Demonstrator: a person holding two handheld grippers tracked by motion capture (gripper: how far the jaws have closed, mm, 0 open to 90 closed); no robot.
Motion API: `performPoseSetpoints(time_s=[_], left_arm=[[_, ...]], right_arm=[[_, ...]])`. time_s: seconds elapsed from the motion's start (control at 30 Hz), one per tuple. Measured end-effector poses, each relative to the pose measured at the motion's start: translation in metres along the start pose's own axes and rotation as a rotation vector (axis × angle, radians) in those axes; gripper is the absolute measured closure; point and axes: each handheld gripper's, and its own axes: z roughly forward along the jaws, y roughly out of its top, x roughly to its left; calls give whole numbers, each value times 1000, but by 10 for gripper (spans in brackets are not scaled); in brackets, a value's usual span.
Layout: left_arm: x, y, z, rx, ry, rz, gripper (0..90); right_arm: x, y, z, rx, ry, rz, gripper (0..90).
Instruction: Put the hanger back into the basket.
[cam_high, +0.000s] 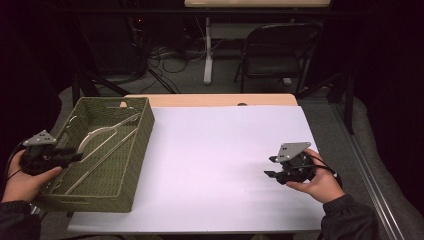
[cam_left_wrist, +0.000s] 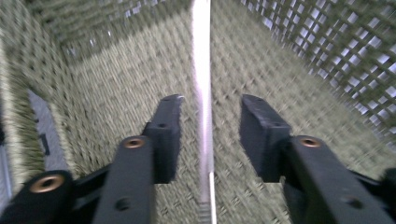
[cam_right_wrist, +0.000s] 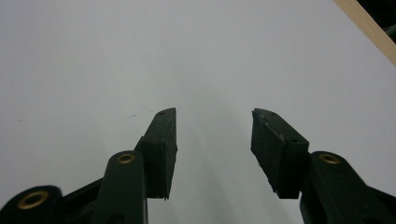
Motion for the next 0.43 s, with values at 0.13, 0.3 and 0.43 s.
performPoseSetpoints(time_s=[0.13,0.3,0.43], left_arm=[[-4,1,-12,-9,15,-2,482],[-11,1,-29,-33,94,-43,472],[-26,0,-43,-73,116,-66,454]], right_arm=[[0,-1,-1,-1,-1,4,506],[1,-1,-2,-2,-3,6,505],[2,-3,-4,-11,-23,12,497]])
